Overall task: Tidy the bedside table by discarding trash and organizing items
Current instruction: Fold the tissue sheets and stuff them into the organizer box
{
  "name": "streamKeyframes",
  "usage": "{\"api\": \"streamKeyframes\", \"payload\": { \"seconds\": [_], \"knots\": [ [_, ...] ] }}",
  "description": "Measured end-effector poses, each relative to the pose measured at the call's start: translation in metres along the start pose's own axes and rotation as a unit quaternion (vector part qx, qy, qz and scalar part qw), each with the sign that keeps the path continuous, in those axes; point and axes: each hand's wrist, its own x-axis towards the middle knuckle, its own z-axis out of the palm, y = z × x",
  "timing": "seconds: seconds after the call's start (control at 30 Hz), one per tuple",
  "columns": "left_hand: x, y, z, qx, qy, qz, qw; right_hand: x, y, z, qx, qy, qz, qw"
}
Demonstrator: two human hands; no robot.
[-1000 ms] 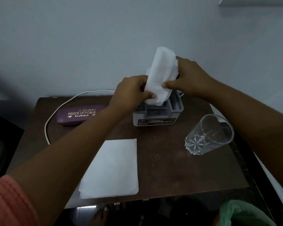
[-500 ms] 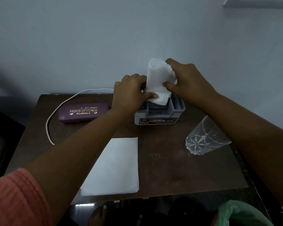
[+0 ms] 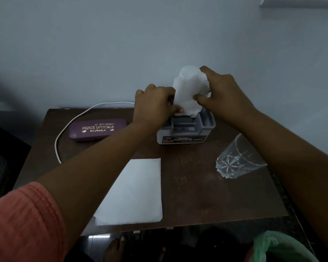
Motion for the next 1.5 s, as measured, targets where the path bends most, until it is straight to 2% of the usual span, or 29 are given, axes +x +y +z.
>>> {"api": "streamKeyframes", "payload": {
  "seconds": [0.23,0.5,0.77,0.97,1.17,1.3,1.4,1.5],
  "knots": [
    [-0.001,-0.008,-0.007,-0.045,0.021,-0.034,0.998,-0.001,0.001,0.015,-0.035,-0.027,-0.015,0.999],
    [-0.001,-0.004,-0.006,-0.088,0.046,-0.044,0.994,0.001,0.002,0.016,-0.125,0.037,-0.042,0.991],
    [-0.005,0.001,0.001,-0.061,0.037,-0.039,0.997,-0.004,0.003,0.019,-0.158,0.041,-0.020,0.986],
    [-0.005,0.007,0.008,0.028,0.016,-0.049,0.998,-0.003,0.006,0.019,-0.135,0.067,-0.014,0.988],
    [0.004,0.015,0.013,0.105,0.017,-0.084,0.991,-0.001,0.008,0.018,-0.113,0.024,0.021,0.993],
    [0.003,0.018,0.015,0.117,0.006,-0.100,0.988,0.000,0.008,0.021,-0.107,0.002,0.041,0.993],
    [-0.001,0.016,0.011,0.094,-0.024,-0.100,0.990,0.001,0.010,0.024,-0.121,-0.016,0.045,0.992],
    [-0.005,0.009,0.002,0.020,-0.040,-0.115,0.992,-0.001,0.013,0.024,-0.101,-0.031,0.040,0.994]
  ]
}}
